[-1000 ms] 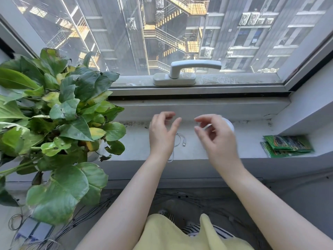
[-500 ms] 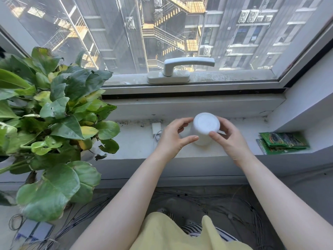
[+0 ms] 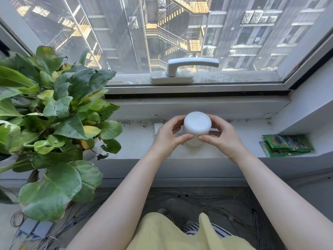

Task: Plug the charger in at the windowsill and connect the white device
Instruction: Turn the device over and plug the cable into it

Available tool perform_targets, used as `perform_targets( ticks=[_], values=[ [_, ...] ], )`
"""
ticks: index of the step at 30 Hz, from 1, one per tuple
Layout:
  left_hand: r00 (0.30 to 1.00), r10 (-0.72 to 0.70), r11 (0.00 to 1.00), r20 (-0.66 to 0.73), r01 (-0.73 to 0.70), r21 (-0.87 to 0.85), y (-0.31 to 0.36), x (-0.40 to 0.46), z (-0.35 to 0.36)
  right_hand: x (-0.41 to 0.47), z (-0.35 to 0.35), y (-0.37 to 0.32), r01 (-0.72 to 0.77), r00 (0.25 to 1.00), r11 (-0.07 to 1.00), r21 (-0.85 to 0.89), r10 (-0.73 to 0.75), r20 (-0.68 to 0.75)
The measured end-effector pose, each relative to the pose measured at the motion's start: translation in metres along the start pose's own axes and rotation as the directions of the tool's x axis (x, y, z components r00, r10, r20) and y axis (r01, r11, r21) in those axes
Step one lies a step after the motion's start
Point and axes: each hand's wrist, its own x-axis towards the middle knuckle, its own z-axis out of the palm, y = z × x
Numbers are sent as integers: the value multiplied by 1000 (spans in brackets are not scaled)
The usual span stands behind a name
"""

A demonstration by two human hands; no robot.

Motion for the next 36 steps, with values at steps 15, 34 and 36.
perform_targets(
  ticks=[15, 34, 36],
  values=[
    [851, -505, 792, 146, 524, -313, 39, 0, -7, 0, 7, -54, -446, 891, 894, -54, 448, 68],
    [890, -456, 825, 10, 427, -370, 41, -2, -10, -19, -4, -37, -353, 936, 789, 503, 293, 196],
    [920, -391, 879, -13, 369, -303, 45, -1, -16, -16, -11, -42, -410, 911, 813, 413, 345, 225]
  ],
)
